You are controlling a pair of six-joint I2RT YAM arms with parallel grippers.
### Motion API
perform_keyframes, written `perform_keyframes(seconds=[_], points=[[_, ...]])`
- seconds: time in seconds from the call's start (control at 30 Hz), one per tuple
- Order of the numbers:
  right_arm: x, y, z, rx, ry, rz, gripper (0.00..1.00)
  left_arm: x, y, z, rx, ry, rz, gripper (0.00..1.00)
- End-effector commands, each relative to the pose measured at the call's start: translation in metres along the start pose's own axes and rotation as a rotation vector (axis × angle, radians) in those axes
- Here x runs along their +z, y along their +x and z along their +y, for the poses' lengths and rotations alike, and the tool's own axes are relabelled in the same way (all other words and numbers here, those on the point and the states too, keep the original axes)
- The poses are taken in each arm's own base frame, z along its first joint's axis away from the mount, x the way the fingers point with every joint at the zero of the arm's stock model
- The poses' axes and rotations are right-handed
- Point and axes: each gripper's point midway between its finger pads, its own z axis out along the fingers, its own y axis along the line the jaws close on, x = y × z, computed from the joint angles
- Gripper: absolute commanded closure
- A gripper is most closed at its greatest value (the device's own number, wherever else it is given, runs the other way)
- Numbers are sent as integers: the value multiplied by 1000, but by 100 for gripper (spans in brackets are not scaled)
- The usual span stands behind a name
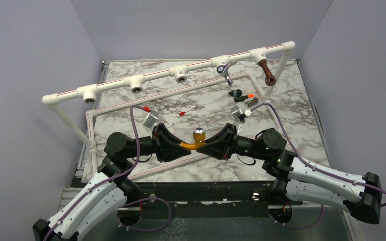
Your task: Install the water faucets
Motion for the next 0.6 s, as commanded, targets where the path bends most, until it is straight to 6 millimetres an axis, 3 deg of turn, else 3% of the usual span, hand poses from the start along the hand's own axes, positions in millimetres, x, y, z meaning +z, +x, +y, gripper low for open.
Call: perform_keyframes(seconds=[0.0, 0.07, 0.1, 0.2, 0.33, 0.43, 0.57], points=[[1, -13, 12, -36, -35, -34, 99, 1, -3, -5, 13, 16, -2, 100], [0, -14, 12, -43, -32, -38, 99, 1, -4, -4, 14, 8, -5, 100], [-1, -14, 11, -48, -26, -40, 99, 1, -5, -3, 14, 2, -6, 93], [-4, -18, 9, -69, 0, -44, 99, 1, -7, 3, 16, -48, -3, 43], [-9, -24, 5, -109, 44, -48, 99, 0, -16, 8, 69, -122, 2, 12], [-13, -30, 1, -146, 90, -48, 99, -3, -25, 13, 106, -198, 18, 2], [-22, -41, -9, -212, 185, -52, 99, -12, -45, 28, 184, -381, 39, 1]])
